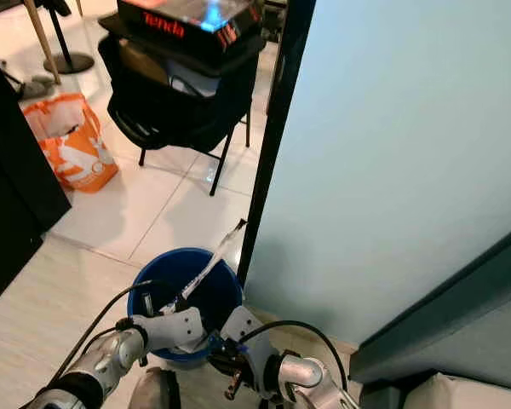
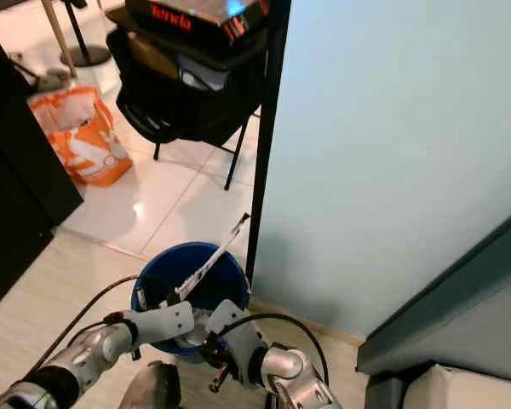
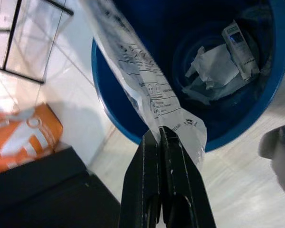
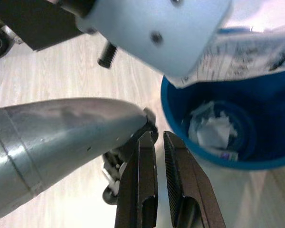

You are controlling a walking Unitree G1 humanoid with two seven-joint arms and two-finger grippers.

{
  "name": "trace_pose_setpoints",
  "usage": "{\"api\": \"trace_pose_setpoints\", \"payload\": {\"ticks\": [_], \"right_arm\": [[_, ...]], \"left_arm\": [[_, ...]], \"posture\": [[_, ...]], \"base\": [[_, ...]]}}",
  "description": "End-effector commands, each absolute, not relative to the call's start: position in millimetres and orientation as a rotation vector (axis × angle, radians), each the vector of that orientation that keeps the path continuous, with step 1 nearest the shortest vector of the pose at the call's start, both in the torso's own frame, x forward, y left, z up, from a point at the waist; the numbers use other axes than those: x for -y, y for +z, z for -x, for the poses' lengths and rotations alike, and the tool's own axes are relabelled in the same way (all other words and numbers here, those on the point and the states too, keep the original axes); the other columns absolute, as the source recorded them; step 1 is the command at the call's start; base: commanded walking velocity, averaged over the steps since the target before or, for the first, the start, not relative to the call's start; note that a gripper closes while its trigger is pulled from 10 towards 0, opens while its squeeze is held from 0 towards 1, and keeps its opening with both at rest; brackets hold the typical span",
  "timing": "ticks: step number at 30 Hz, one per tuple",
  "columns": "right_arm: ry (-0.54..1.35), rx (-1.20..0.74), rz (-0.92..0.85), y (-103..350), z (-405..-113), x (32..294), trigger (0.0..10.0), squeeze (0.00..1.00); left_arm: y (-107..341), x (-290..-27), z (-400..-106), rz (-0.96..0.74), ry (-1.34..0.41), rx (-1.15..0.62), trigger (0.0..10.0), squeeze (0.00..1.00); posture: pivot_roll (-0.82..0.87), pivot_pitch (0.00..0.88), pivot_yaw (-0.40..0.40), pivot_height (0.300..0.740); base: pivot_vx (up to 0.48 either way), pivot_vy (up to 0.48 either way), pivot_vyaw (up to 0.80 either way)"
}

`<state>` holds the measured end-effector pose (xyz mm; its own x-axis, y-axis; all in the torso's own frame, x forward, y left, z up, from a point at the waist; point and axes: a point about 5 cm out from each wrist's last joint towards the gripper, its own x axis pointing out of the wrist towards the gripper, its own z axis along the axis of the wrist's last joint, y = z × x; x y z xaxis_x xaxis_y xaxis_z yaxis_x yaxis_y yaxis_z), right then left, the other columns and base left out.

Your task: Clean up the room

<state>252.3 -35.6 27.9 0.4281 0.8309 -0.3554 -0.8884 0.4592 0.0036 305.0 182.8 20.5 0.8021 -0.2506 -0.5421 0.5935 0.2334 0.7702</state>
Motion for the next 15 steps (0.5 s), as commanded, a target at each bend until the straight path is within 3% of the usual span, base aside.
{"api": "trace_pose_setpoints", "payload": {"ticks": [1,6,15], "right_arm": [[1.1,-0.299,0.23,28,-251,31,10.0,0.0],[1.161,-0.241,0.364,29,-249,25,10.0,0.0],[1.151,-0.234,0.354,32,-250,22,10.0,0.0]], "left_arm": [[18,-183,-303,-1.246,-0.633,-0.333,10.0,0.0],[29,-186,-315,-1.344,-0.639,-0.29,10.0,0.0],[45,-186,-329,-1.418,-0.627,-0.233,10.0,0.0]], "posture": [[-0.04,0.312,-0.128,0.626],[-0.03,0.338,-0.12,0.626],[-0.03,0.34,-0.106,0.626]], "base": [[0.0,0.0,0.0],[0.0,0.0,0.0],[0.0,0.0,0.0]]}}
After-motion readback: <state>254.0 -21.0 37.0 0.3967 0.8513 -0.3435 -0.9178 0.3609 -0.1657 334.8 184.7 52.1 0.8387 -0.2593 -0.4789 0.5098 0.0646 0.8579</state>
